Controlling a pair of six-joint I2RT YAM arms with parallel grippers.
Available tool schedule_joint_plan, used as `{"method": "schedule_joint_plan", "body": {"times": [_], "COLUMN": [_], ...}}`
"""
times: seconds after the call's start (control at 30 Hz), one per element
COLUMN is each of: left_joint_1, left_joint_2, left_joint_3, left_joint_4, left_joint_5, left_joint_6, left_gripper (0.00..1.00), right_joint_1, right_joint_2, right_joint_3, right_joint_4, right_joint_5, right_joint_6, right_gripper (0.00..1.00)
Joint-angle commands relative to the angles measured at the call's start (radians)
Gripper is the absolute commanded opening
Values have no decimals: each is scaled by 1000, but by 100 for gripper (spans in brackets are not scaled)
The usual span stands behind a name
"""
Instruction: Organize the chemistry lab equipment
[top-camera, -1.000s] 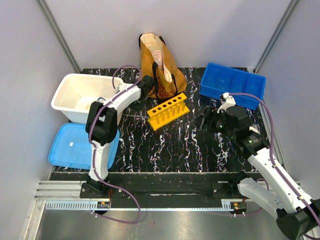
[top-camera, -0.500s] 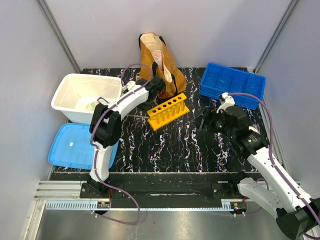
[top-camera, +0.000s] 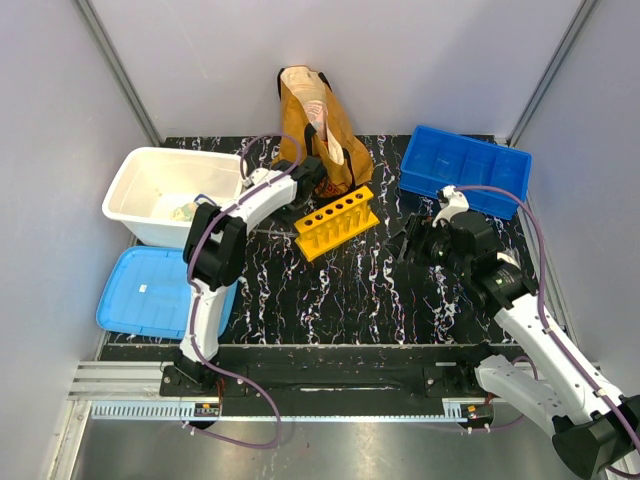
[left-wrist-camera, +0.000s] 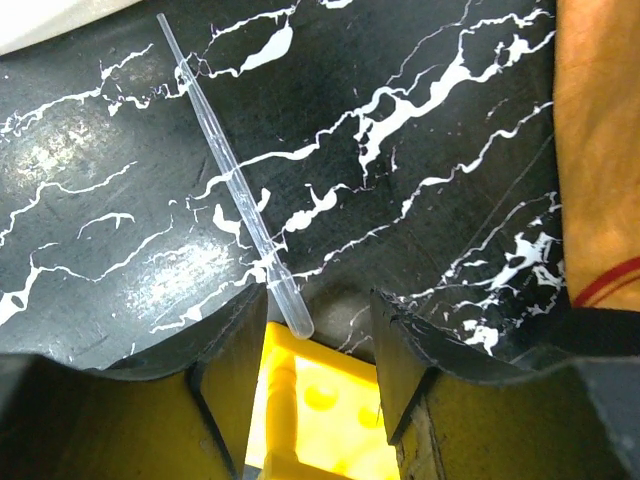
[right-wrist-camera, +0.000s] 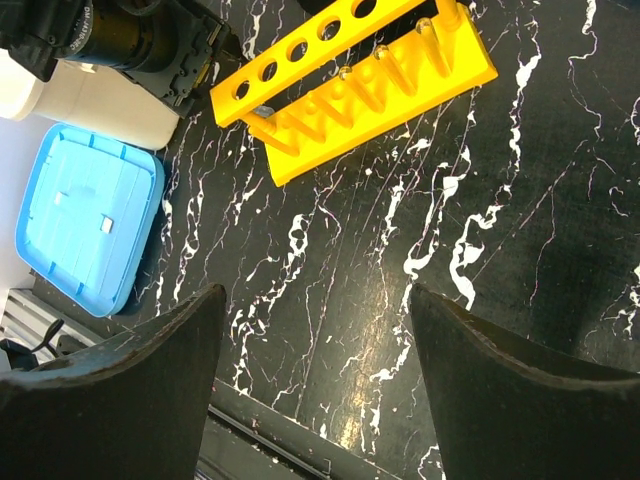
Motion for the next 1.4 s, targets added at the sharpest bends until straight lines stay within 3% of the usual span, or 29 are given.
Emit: {"method": "schedule_joint_plan", "body": {"times": [0.0,0.87,1.37], "left_joint_1": [8,24,13], "left_joint_2": [15,93,1], "left_joint_3": [-10,-27,-65], "left_joint_4": [3,2,43], "left_joint_5": [9,73,164], "left_joint_6": [-23,-96,-89], "left_gripper": [50,50,50], "right_joint_1": [6,6,8], "right_joint_2": [-8,-13,-2], "right_joint_3": [36,53,49], "right_joint_4": [-5,-28,-19], "right_joint_5": [12,38,49], "right_joint_6": [-24,-41,-51], "right_gripper": [80,79,79]}}
